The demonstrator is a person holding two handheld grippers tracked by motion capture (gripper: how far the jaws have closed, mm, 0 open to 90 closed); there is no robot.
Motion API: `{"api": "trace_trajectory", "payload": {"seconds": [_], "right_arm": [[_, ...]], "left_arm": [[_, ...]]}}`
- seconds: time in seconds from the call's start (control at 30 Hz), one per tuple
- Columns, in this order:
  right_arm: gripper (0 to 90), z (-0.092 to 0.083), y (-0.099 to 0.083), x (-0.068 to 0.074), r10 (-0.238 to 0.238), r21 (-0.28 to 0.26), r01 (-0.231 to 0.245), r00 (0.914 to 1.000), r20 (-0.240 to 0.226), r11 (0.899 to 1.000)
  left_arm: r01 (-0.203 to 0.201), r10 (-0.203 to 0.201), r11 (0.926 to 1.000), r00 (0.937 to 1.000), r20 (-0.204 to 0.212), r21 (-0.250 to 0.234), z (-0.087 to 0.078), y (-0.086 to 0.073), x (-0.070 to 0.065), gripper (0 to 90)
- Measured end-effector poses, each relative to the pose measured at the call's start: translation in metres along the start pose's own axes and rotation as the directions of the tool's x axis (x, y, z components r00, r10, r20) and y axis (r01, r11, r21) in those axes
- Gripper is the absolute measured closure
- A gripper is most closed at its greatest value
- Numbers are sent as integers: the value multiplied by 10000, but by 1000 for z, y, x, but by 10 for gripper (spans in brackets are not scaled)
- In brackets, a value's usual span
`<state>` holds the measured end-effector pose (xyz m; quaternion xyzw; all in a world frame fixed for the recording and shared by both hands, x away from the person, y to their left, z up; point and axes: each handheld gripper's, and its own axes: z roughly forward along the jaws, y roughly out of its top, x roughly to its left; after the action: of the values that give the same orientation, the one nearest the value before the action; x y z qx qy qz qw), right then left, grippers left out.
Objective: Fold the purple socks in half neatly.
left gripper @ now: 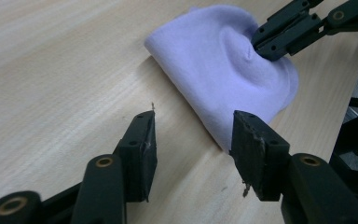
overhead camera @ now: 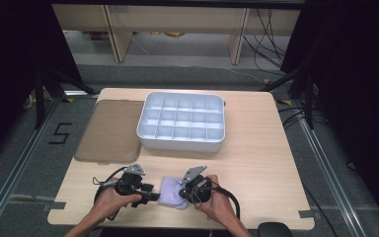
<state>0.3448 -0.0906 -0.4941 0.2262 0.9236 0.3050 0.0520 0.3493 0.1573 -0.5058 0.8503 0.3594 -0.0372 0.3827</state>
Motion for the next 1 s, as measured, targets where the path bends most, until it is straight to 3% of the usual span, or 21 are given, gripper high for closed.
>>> {"api": "trace_trajectory", "payload": {"seconds": [0.17,0.33,0.43,0.47,0.63,0.67,0.87,0.9,1.0], "right_arm": [[870,0,0,1,7,5,-7,10000,39,10000],[870,1,0,1,33,-33,-33,10000,-1,10000],[869,1,0,1,51,-67,-51,10000,4,10000],[867,0,0,0,23,-19,-23,10000,-9,10000],[857,0,1,1,76,-102,-76,10000,27,9999],[856,-2,2,1,-130,-169,129,9999,-40,9998],[866,-9,9,9,-137,-667,135,9999,-31,9977],[868,-7,11,10,-281,-908,265,9995,-168,9955],[872,-1,15,16,-454,-868,420,9982,-383,9953]], "left_arm": [[66,-63,9999,9996,281,-99,6,2,-4,528],[-343,339,9993,9989,310,130,12,4,-9,579],[-543,542,9985,9983,214,47,14,4,-11,661],[-605,606,9982,9980,198,-52,15,4,-11,733],[-902,901,9955,9959,-66,-290,10,5,-12,816],[-857,857,9956,9963,-29,-366,10,5,-13,825],[-1131,1125,9931,9935,-175,-327,4,7,-13,828],[-1117,1109,9932,9935,-257,-316,3,7,-12,827],[-1248,1242,9918,9920,-240,-289,-2,9,-10,827]]}}
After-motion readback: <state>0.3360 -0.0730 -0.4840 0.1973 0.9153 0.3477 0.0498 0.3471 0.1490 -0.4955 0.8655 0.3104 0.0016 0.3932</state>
